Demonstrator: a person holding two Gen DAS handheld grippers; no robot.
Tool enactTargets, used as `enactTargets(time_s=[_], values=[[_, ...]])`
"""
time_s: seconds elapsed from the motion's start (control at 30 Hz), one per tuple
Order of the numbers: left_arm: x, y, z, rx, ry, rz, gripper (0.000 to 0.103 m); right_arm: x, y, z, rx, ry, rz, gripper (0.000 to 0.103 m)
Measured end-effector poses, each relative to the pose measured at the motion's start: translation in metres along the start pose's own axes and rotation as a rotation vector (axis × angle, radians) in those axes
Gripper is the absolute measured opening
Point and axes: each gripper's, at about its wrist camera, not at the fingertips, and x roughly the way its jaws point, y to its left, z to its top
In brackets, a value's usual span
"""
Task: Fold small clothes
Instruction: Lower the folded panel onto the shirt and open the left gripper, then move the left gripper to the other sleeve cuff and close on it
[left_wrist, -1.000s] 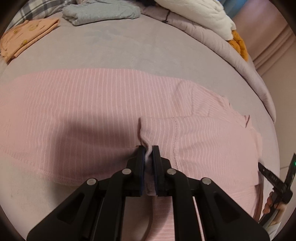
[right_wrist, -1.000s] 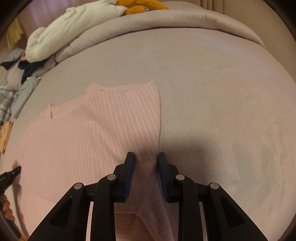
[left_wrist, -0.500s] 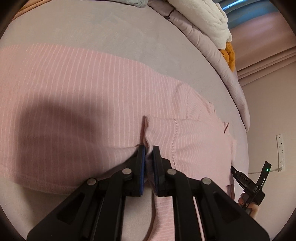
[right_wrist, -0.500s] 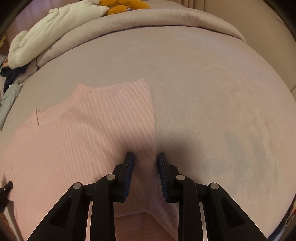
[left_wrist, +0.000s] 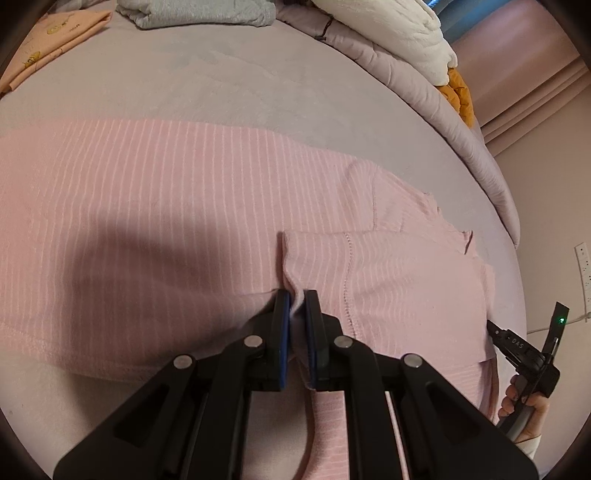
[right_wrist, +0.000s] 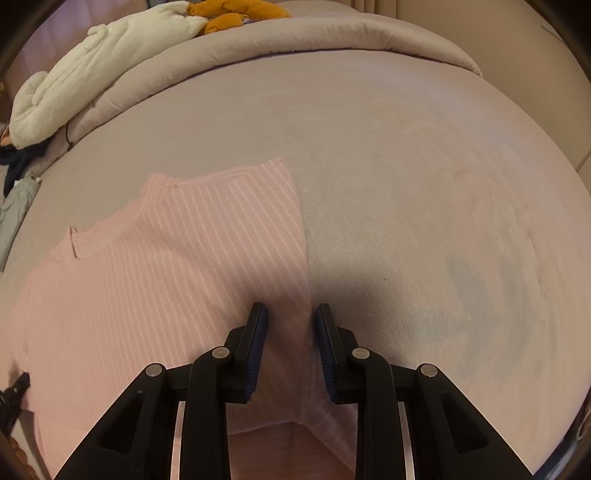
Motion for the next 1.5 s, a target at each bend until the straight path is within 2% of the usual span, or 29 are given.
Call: enactTargets(time_s=[0.07, 0.17, 0.2, 0.23, 0.27, 0.3, 0.33, 0.4, 0.43, 0.47, 0.6, 0.67, 0.8, 1.0, 1.3, 1.5], values=[[0.000, 0.005, 0.001, -0.038, -0.006, -0.020, 0.012, 0.003, -0.003, 0.000, 0.001, 0.006, 0.009, 0.026], [-0.003, 0.016, 0.002, -0.150, 0.008, -0.078, 0.012, 0.004, -0.007, 0.003, 0.007, 0.019, 0.019, 0.028], [-0.006, 0.017, 0.003, -0.169, 0.027, -0.084, 0.011, 0.004, -0.008, 0.004, 0.004, 0.019, 0.018, 0.030], [-0.012, 0.016, 0.005, -0.172, 0.035, -0.078, 0.014, 0.004, -0.009, 0.005, -0.004, 0.014, 0.009, 0.038], [-0.020, 0.013, 0.005, -0.162, 0.027, -0.054, 0.020, 0.001, -0.010, 0.005, -0.007, 0.007, 0.000, 0.047], [-0.031, 0.009, 0.005, -0.143, 0.000, -0.017, 0.024, -0.004, -0.011, 0.004, -0.009, -0.007, -0.002, 0.050], [-0.046, 0.004, 0.004, -0.114, -0.046, 0.014, 0.031, -0.011, -0.012, 0.004, -0.006, -0.026, 0.013, 0.054], [-0.075, -0.005, 0.003, -0.072, -0.141, 0.042, 0.048, -0.025, -0.015, 0.002, -0.005, -0.059, 0.053, 0.062], [-0.088, -0.008, 0.003, -0.059, -0.175, 0.051, 0.064, -0.034, -0.016, 0.001, -0.006, -0.079, 0.071, 0.069], [-0.100, -0.010, 0.002, -0.049, -0.206, 0.061, 0.074, -0.046, -0.018, -0.001, -0.008, -0.111, 0.090, 0.075], [-0.138, -0.016, -0.003, -0.019, -0.325, 0.152, 0.087, -0.087, -0.022, -0.010, -0.021, -0.225, 0.177, 0.089], [-0.149, -0.013, -0.006, -0.020, -0.366, 0.194, 0.089, -0.106, -0.026, -0.015, -0.017, -0.286, 0.216, 0.094], [-0.159, 0.002, -0.007, -0.059, -0.416, 0.250, 0.091, -0.130, -0.033, -0.027, -0.001, -0.359, 0.261, 0.096], [-0.160, 0.045, -0.002, -0.171, -0.428, 0.315, 0.091, -0.158, -0.032, -0.038, 0.005, -0.434, 0.241, 0.096], [-0.160, 0.143, 0.002, -0.439, -0.438, 0.406, 0.089, -0.159, -0.021, -0.044, -0.004, -0.407, 0.255, 0.096], [-0.159, 0.181, -0.002, -0.538, -0.426, 0.439, 0.082, -0.157, -0.015, -0.045, -0.014, -0.393, 0.230, 0.096]])
